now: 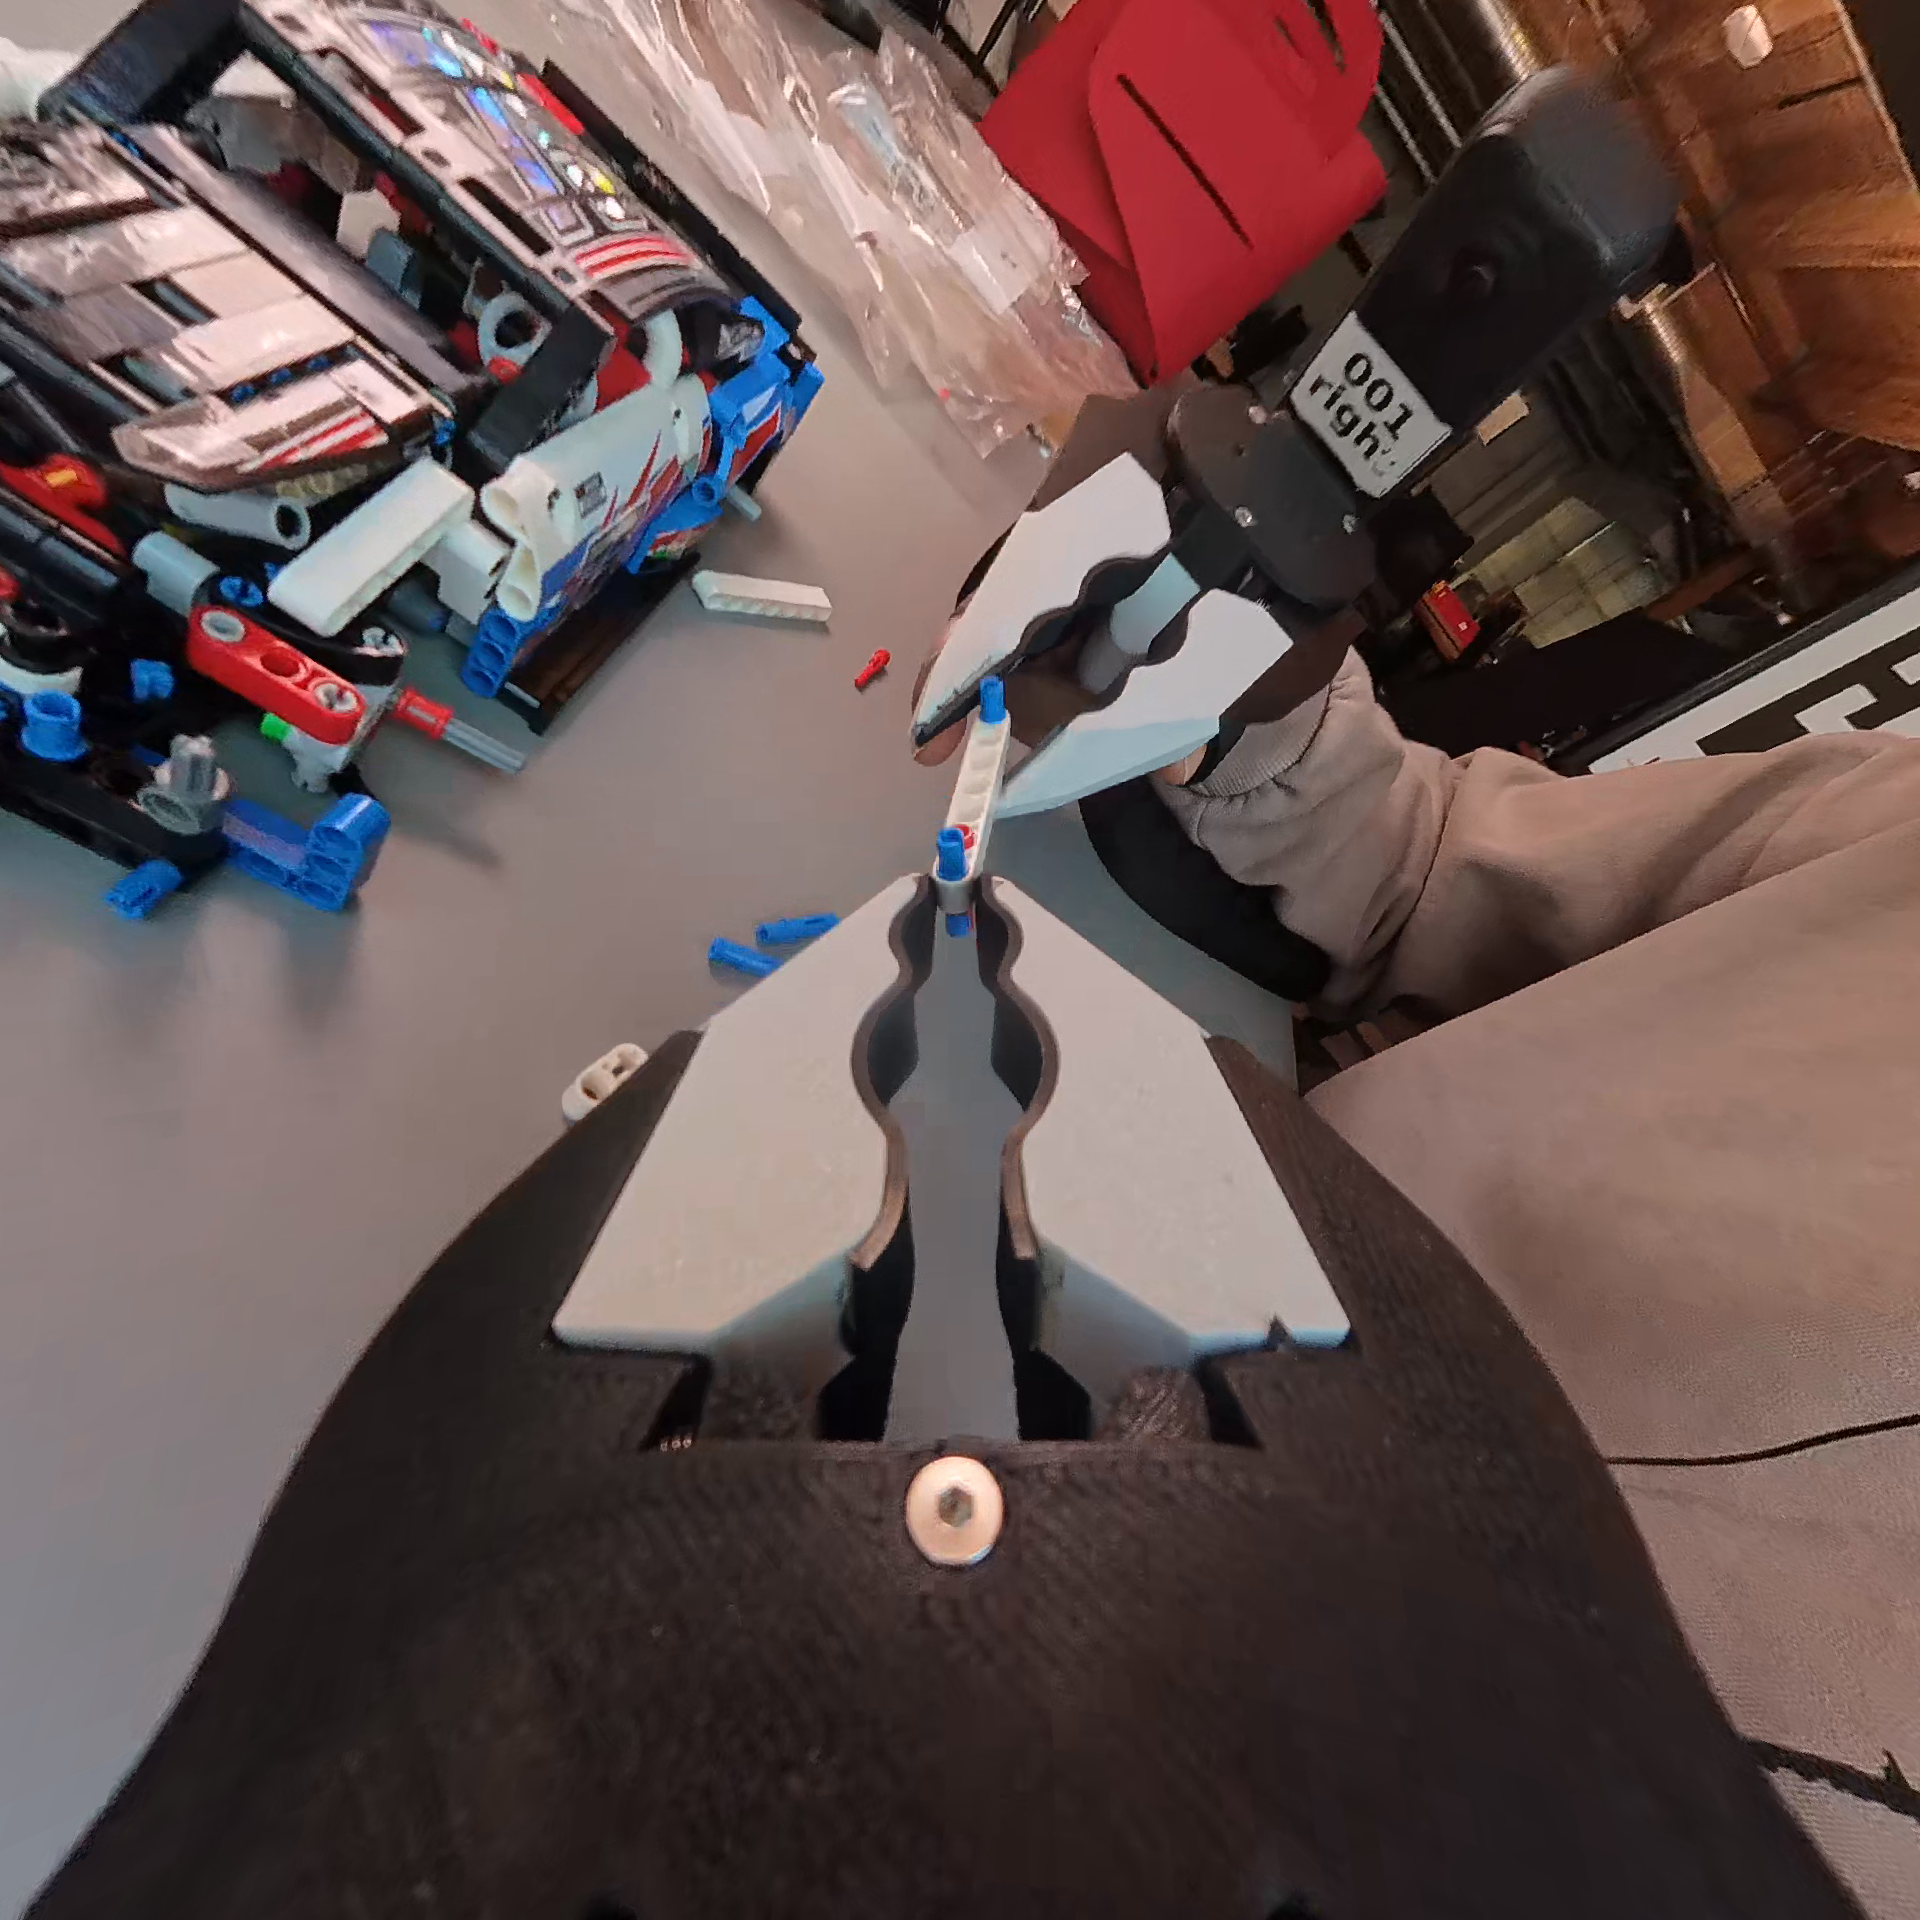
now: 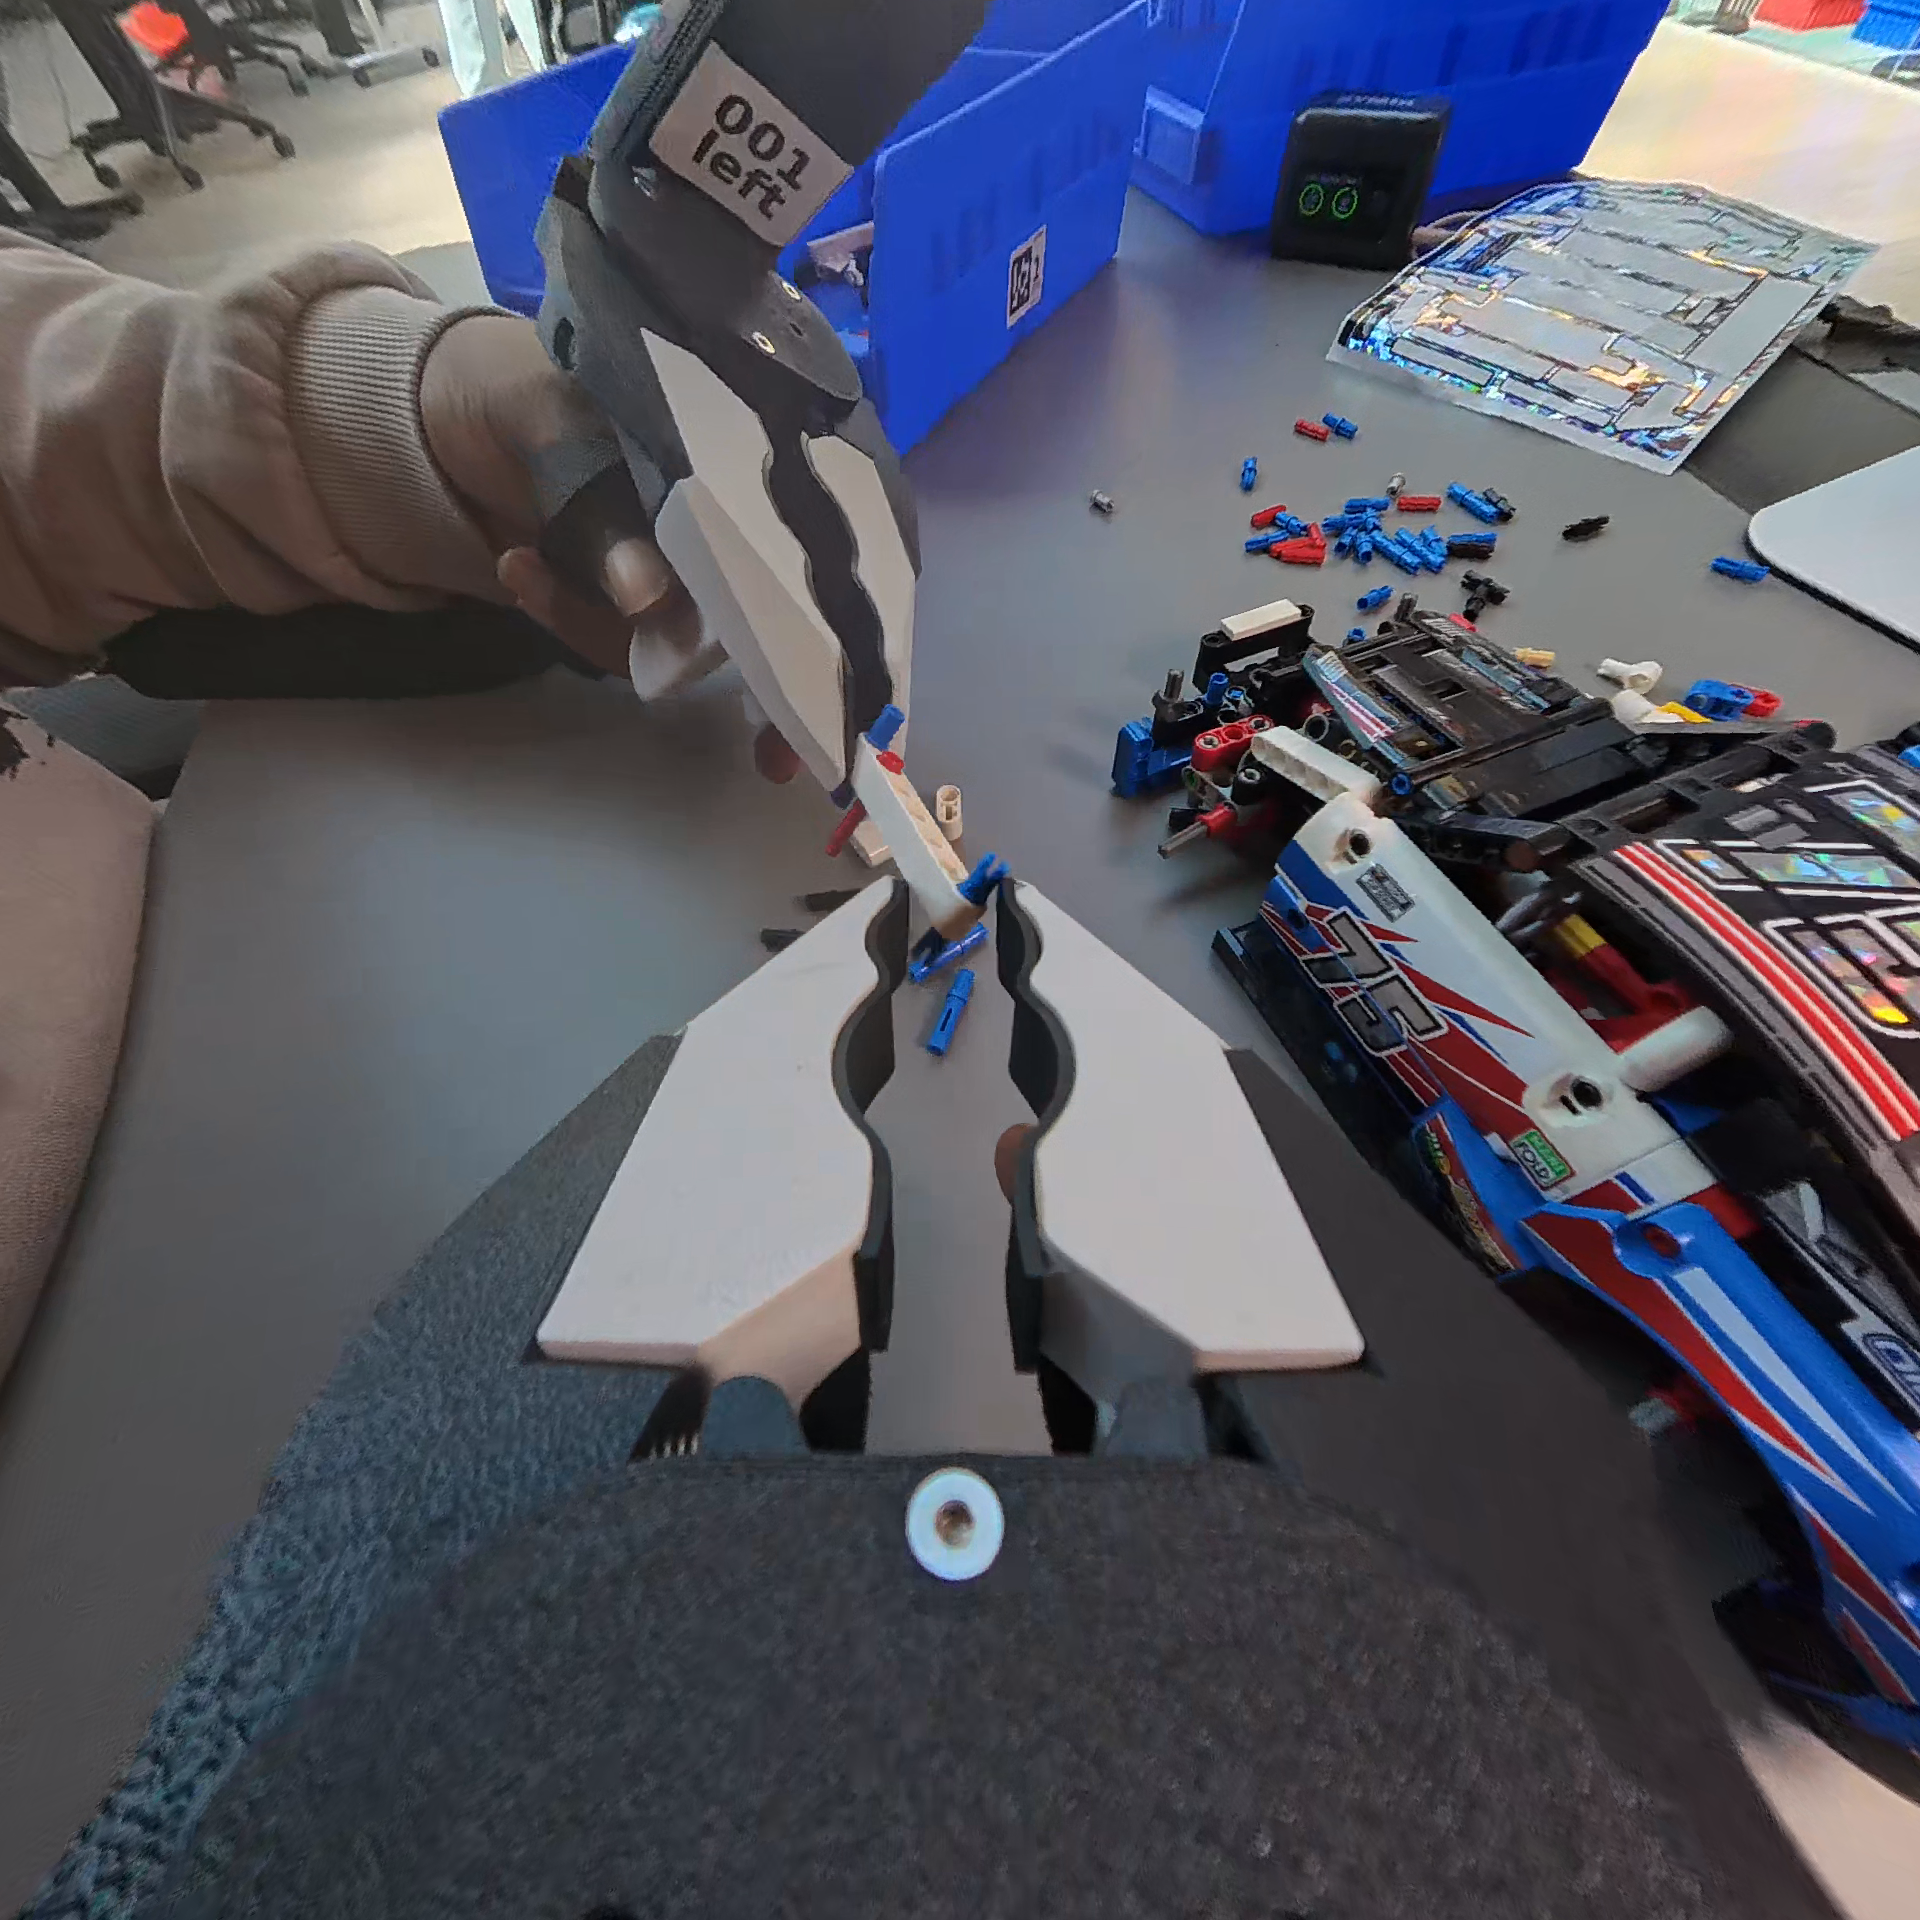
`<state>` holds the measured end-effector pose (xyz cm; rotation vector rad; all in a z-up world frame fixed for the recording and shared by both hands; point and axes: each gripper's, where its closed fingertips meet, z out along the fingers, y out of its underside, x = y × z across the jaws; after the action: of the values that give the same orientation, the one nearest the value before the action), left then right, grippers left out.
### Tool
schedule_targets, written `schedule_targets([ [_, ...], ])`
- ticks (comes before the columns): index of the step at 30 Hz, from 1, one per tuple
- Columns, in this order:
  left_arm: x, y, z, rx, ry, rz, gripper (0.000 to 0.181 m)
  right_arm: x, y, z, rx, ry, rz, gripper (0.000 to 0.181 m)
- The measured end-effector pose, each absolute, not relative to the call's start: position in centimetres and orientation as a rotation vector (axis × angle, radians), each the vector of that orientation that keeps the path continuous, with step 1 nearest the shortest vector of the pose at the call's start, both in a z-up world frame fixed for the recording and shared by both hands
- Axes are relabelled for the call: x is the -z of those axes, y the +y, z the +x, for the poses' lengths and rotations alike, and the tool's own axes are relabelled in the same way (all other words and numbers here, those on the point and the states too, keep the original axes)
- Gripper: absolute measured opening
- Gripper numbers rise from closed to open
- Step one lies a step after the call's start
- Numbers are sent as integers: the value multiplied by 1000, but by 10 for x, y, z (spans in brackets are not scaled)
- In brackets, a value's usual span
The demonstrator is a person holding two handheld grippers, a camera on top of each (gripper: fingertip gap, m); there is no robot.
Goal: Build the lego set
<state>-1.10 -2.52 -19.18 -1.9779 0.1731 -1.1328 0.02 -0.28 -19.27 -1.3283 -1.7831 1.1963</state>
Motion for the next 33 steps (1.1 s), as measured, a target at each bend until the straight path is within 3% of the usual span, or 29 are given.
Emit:
schedule_targets([
  [13,225,-34,0,1060,255,-2168,5,235,-9,19,-1190,-1986,-1601,8],
  [33,233,-44,10,900,483,-2214,12,245,-24,44,-1217,-2125,-1789,3],
])
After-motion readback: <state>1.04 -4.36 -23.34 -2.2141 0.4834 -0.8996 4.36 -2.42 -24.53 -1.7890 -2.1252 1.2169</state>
